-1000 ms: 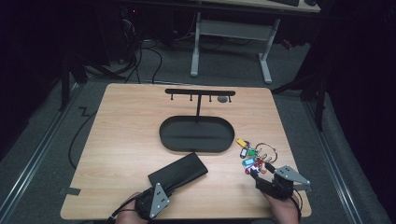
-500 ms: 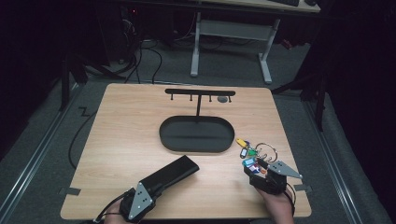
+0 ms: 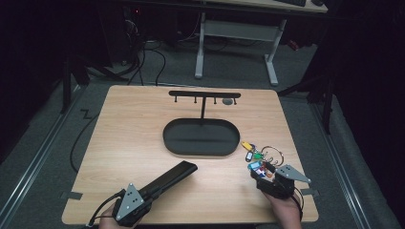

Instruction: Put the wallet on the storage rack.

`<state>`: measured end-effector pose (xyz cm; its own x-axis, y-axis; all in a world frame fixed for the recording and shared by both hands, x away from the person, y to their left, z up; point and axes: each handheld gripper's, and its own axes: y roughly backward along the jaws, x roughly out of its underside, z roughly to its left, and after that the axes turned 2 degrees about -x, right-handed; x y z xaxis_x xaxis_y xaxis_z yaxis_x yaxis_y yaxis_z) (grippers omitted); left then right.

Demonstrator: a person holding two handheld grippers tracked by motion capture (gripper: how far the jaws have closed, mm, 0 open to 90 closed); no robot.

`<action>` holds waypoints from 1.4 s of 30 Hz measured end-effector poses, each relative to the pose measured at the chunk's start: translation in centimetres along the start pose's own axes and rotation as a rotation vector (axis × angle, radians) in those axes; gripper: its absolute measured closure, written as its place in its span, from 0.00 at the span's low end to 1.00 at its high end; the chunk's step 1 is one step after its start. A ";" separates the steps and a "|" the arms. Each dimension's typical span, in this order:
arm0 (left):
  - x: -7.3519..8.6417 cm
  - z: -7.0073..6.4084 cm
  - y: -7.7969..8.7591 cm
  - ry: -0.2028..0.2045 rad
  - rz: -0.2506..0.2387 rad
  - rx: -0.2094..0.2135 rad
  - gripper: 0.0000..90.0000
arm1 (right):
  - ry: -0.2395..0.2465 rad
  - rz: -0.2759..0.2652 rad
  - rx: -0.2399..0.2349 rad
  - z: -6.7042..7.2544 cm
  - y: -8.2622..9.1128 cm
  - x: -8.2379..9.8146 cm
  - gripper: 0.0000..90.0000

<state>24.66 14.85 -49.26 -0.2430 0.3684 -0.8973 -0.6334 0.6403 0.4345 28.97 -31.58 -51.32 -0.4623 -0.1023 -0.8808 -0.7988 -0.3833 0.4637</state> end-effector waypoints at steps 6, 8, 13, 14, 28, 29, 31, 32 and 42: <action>-0.1 0.4 0.3 0.039 -0.018 0.006 0.92 | -0.003 -0.005 0.006 -0.1 0.4 0.1 0.35; -0.2 0.4 0.4 0.038 -0.019 0.005 0.92 | -0.002 -0.002 0.006 -0.1 0.3 0.1 0.36; -0.1 0.9 0.6 0.070 -0.034 0.007 0.92 | 0.001 0.003 0.006 -0.1 0.1 0.1 0.36; -0.1 1.1 0.7 0.076 -0.035 0.008 0.92 | -0.001 0.005 0.007 -0.1 0.1 0.1 0.36; 0.6 4.2 1.8 0.198 -0.057 -0.021 0.92 | 0.004 0.008 0.002 0.0 0.0 0.0 0.36; 0.7 4.4 1.8 0.206 -0.060 -0.027 0.92 | 0.005 0.009 0.001 0.0 0.0 0.0 0.36; 0.9 4.9 2.0 0.219 -0.065 -0.039 0.91 | 0.005 0.010 0.002 0.0 -0.1 0.0 0.36; 1.0 5.2 2.1 0.231 -0.071 -0.042 0.91 | 0.005 0.011 0.002 0.0 -0.1 0.0 0.36; 1.5 6.6 2.5 0.274 -0.086 -0.082 0.87 | 0.002 0.016 -0.003 -0.2 -0.1 0.1 0.36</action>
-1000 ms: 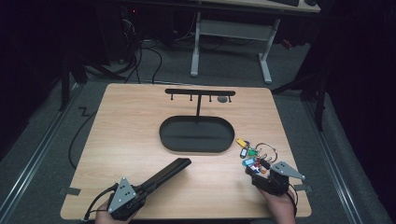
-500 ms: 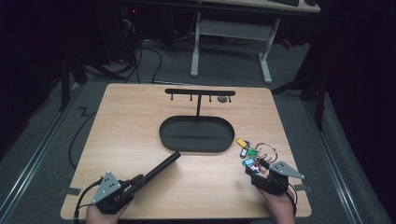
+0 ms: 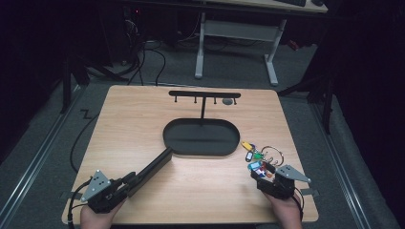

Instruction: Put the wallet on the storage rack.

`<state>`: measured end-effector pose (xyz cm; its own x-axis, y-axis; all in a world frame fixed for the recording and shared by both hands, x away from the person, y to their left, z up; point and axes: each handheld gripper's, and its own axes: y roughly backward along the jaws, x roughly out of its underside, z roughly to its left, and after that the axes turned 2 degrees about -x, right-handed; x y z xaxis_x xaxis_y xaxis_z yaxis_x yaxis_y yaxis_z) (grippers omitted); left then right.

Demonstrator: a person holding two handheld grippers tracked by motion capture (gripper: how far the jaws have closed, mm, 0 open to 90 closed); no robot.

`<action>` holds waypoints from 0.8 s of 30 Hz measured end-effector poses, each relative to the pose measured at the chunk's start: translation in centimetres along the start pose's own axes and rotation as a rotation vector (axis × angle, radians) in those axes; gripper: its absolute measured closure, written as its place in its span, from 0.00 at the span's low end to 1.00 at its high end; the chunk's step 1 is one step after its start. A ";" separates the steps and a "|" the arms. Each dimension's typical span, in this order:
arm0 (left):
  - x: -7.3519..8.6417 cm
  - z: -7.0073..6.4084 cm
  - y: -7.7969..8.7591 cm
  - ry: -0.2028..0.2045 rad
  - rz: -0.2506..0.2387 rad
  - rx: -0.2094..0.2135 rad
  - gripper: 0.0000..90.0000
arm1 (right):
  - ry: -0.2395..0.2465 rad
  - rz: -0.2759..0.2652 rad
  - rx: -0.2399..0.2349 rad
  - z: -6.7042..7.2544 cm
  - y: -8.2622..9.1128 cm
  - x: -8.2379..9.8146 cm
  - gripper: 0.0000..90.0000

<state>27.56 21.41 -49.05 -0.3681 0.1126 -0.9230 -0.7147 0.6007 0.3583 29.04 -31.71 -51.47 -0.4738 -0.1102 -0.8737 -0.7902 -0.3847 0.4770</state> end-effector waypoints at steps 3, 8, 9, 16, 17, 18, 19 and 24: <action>0.0 0.2 0.1 -0.001 -0.006 -0.015 0.85 | 0.000 0.001 -0.002 0.0 0.0 0.0 0.36; 0.1 0.7 0.2 0.008 -0.006 -0.011 0.79 | -0.004 0.006 -0.005 0.0 -0.1 0.0 0.36; 0.1 0.6 0.2 0.005 -0.005 -0.011 0.77 | -0.005 0.007 -0.006 0.0 -0.1 0.0 0.36; 0.1 0.5 0.2 -0.017 -0.005 -0.020 0.69 | -0.004 0.009 -0.008 0.0 -0.1 0.0 0.36; 0.1 0.5 0.2 -0.017 -0.006 -0.021 0.68 | -0.005 0.009 -0.008 0.0 -0.1 0.0 0.36; 0.1 0.5 0.2 -0.018 -0.007 -0.023 0.68 | -0.004 0.009 -0.009 0.0 -0.1 0.0 0.36; 0.1 0.5 0.2 -0.019 -0.008 -0.025 0.68 | -0.004 0.009 -0.009 0.0 -0.1 0.0 0.36; 0.3 0.4 -0.1 -0.049 0.033 -0.043 0.66 | -0.006 0.012 -0.008 0.0 -0.1 0.1 0.36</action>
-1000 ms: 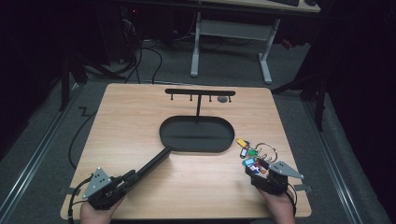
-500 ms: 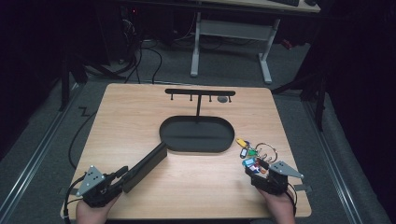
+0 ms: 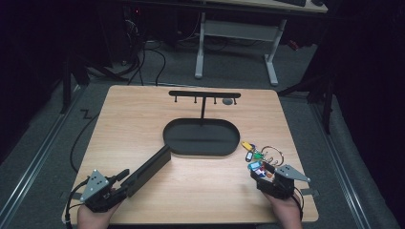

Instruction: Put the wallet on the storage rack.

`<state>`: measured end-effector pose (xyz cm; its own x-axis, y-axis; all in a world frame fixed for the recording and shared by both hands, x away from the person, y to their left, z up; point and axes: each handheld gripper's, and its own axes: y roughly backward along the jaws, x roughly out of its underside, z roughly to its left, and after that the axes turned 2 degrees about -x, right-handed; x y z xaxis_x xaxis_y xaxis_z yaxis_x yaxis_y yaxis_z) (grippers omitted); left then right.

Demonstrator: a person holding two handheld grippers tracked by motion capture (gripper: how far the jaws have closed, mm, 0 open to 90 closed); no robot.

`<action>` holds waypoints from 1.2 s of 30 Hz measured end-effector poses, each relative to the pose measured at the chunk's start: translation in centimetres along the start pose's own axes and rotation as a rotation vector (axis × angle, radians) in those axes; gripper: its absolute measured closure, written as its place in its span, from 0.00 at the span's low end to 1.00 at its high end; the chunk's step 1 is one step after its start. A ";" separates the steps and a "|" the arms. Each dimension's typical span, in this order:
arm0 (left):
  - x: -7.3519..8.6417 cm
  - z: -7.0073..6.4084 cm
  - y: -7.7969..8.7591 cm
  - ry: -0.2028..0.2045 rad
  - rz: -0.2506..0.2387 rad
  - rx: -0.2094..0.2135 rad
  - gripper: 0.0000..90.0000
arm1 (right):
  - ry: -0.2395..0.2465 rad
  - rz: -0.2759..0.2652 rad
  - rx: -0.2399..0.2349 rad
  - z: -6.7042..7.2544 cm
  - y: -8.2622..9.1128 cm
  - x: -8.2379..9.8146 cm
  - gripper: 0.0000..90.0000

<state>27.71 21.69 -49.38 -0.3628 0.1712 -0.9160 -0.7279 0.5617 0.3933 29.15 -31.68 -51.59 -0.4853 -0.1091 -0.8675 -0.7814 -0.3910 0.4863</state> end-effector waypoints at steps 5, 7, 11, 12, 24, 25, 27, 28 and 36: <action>0.1 -0.5 -0.4 -0.034 0.032 -0.012 0.65 | 0.003 0.005 -0.003 0.2 -0.1 0.0 0.36; 0.1 -0.6 -0.5 -0.057 0.047 -0.024 0.64 | 0.003 0.005 -0.003 0.1 -0.1 0.0 0.36; 0.2 -0.8 -0.8 -0.092 0.076 -0.038 0.63 | 0.007 0.008 -0.006 0.1 -0.2 0.0 0.36; 0.2 -0.9 -0.8 -0.105 0.081 -0.041 0.62 | 0.008 0.009 -0.007 0.1 -0.2 0.0 0.36; -0.2 -1.9 -1.3 -0.204 0.141 -0.108 0.58 | 0.006 0.017 -0.020 0.1 -0.4 0.2 0.36; -0.4 -1.9 -1.3 -0.203 0.144 -0.117 0.58 | 0.006 0.019 -0.024 0.2 -0.5 0.2 0.36; -0.7 -1.9 -1.5 -0.195 0.153 -0.128 0.57 | 0.014 0.026 -0.034 0.4 -0.6 0.1 0.36; -0.9 -2.0 -1.6 -0.195 0.160 -0.131 0.57 | 0.026 0.024 -0.036 0.4 -0.7 0.1 0.36; -2.9 -2.7 -2.2 -0.220 0.238 -0.167 0.57 | 0.025 0.005 -0.091 0.8 -0.8 0.1 0.36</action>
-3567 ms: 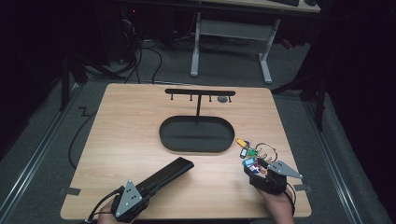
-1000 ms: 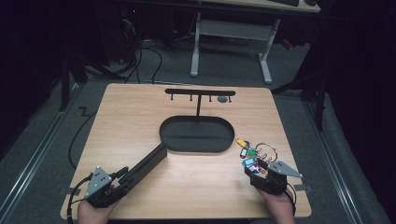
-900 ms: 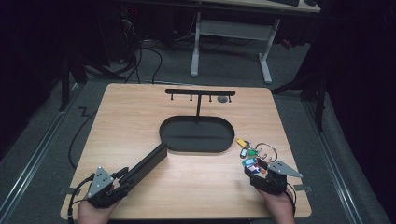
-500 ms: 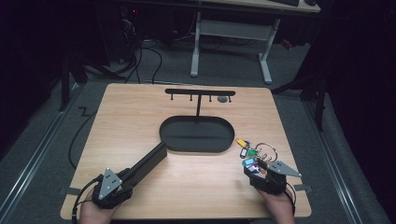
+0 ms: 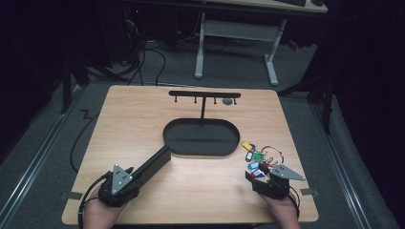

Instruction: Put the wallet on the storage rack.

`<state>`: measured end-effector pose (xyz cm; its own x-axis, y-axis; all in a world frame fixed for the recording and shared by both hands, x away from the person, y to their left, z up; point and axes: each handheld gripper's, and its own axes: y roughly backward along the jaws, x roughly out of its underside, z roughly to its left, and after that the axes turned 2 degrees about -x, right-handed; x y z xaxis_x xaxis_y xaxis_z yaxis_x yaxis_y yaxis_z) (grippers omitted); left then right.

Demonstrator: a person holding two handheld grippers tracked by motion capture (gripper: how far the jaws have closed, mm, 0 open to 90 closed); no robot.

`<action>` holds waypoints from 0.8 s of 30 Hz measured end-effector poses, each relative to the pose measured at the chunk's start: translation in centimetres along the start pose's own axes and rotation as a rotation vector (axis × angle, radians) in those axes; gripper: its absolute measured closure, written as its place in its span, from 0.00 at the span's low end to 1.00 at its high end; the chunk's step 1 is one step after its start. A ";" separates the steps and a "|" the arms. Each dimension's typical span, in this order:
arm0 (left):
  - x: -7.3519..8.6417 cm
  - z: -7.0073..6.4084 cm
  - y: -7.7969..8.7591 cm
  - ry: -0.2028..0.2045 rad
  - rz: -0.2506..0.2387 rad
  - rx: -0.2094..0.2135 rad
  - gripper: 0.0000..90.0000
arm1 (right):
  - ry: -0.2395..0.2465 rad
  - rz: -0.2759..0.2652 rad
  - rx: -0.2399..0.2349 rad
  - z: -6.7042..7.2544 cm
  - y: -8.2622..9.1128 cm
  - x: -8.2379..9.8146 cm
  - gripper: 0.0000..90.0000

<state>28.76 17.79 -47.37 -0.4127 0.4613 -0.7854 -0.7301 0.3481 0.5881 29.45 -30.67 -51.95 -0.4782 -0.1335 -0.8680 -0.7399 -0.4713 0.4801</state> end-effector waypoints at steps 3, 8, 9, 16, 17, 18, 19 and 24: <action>-0.6 0.3 0.2 -0.015 0.037 0.023 0.65 | 0.011 -0.004 -0.019 0.2 -0.1 -0.1 0.36; -1.9 0.9 0.4 -0.040 0.106 0.038 0.70 | 0.045 -0.007 -0.030 0.3 -0.2 -0.2 0.36; -2.2 0.9 0.4 -0.045 0.114 0.036 0.70 | 0.056 -0.002 -0.036 0.4 -0.3 -0.2 0.36; -3.5 0.5 -0.3 -0.052 0.202 0.051 0.68 | 0.035 -0.002 -0.106 0.0 0.4 0.1 0.36; -3.7 0.4 -0.5 -0.062 0.217 0.051 0.68 | 0.031 -0.009 -0.111 -0.1 0.7 0.2 0.36; -3.9 0.4 -0.5 -0.069 0.225 0.054 0.68 | 0.028 -0.011 -0.110 -0.1 1.0 0.2 0.36; -4.2 0.4 -0.7 -0.080 0.239 0.060 0.68 | 0.029 -0.012 -0.108 -0.2 1.3 0.3 0.36; -5.8 0.8 -1.4 -0.133 0.310 0.081 0.65 | 0.013 -0.012 -0.072 -0.3 2.6 1.0 0.36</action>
<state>32.65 15.30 -43.50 -0.5294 0.6559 -0.5381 -0.5332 0.2361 0.8124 27.19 -32.23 -51.61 -0.4631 -0.1387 -0.8754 -0.7090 -0.5347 0.4598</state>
